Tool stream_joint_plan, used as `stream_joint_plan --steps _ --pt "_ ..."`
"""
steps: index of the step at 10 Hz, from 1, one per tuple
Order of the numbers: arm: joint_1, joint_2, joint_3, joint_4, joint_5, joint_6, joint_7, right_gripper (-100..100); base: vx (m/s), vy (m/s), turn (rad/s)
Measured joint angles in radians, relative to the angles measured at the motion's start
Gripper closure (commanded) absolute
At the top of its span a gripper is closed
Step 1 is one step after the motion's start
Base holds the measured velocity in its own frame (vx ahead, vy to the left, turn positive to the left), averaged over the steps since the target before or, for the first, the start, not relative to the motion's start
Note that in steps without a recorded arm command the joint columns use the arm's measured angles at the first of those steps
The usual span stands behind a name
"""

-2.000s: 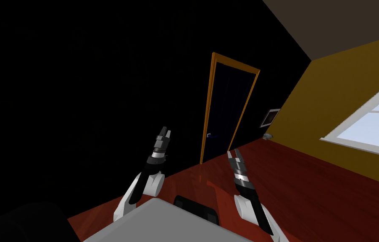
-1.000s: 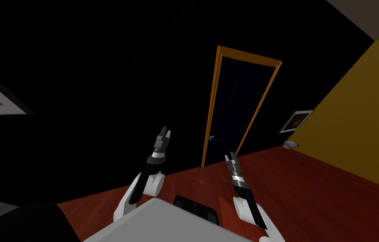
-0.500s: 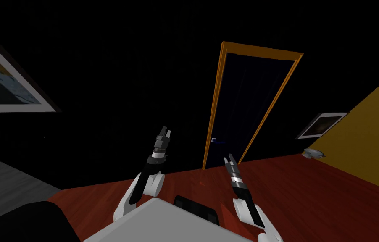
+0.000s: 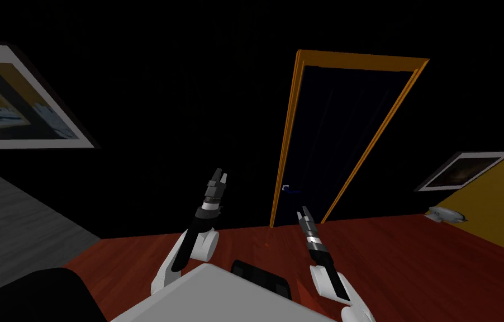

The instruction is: Pull the door open

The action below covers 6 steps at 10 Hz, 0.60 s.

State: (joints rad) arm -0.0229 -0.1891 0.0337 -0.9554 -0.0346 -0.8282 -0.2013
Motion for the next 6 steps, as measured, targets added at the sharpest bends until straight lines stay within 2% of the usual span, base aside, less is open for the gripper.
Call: stream_joint_plan --steps 4,6 --pt "-0.032 -0.015 0.008 0.095 -0.001 -0.010 -0.008 -100 0.038 -0.102 0.137" --pt "-0.049 -0.015 0.010 0.141 -0.001 -0.019 -0.007 -100 0.027 -0.060 0.049"
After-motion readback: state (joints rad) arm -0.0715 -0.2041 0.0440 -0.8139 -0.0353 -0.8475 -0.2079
